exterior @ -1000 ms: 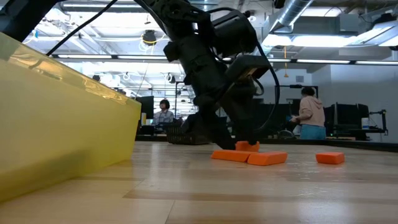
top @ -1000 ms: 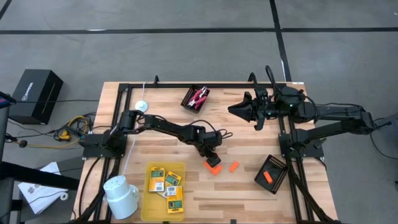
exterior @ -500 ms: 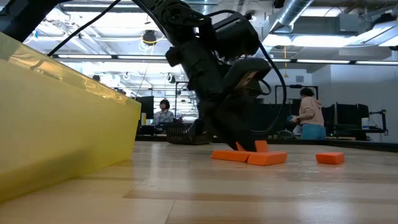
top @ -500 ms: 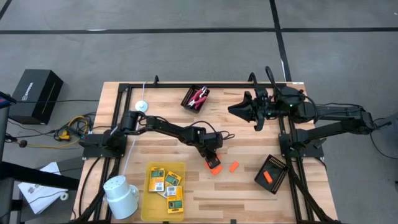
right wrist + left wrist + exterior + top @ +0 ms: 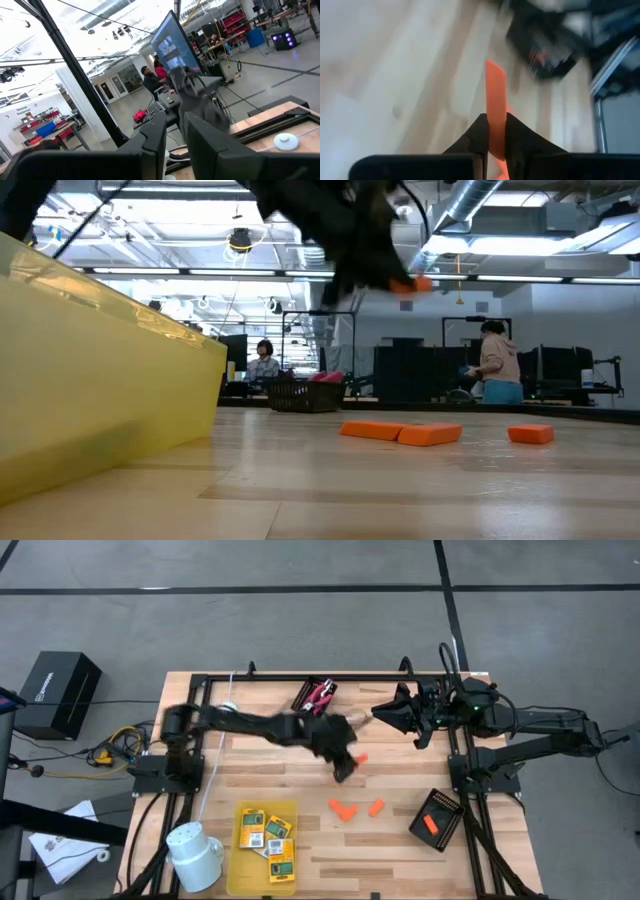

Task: Pick & Place School Supplies
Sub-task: Put the orange eraser into the bottom black bin

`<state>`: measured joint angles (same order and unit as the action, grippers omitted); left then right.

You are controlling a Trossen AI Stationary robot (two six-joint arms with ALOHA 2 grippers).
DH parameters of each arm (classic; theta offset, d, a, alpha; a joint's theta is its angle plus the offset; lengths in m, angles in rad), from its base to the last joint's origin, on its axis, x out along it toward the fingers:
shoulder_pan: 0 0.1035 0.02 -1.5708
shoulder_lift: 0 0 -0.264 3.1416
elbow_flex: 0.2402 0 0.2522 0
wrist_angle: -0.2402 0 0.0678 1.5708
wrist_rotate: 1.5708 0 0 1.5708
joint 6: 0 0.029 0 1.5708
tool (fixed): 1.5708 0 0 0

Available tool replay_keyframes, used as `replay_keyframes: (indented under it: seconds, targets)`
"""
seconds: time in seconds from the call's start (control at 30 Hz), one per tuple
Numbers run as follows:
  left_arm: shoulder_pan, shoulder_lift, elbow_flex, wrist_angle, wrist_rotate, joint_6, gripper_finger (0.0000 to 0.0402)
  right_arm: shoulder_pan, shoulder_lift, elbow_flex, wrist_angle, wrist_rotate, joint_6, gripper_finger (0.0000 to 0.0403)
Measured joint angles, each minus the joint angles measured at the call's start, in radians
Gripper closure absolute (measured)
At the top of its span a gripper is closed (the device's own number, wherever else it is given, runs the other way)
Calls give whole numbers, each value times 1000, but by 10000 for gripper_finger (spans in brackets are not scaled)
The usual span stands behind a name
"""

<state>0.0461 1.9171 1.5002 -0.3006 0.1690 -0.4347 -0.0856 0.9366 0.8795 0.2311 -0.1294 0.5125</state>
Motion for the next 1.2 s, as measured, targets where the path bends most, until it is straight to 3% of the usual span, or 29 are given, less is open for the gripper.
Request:
replay_keyframes:
  seconds: [0.27,0.5,0.83,1.2]
  targets:
    - [145,-252,2,36,-56,54,376,7,-1,0,12,0,-31,340]
    - [213,-401,3,65,-12,86,376,3,12,0,88,-1,-43,313]
    - [115,-427,3,106,24,158,376,-16,180,111,108,3,-80,211]
    - [113,-425,2,108,-31,171,377,-50,329,321,-16,-5,-132,222]
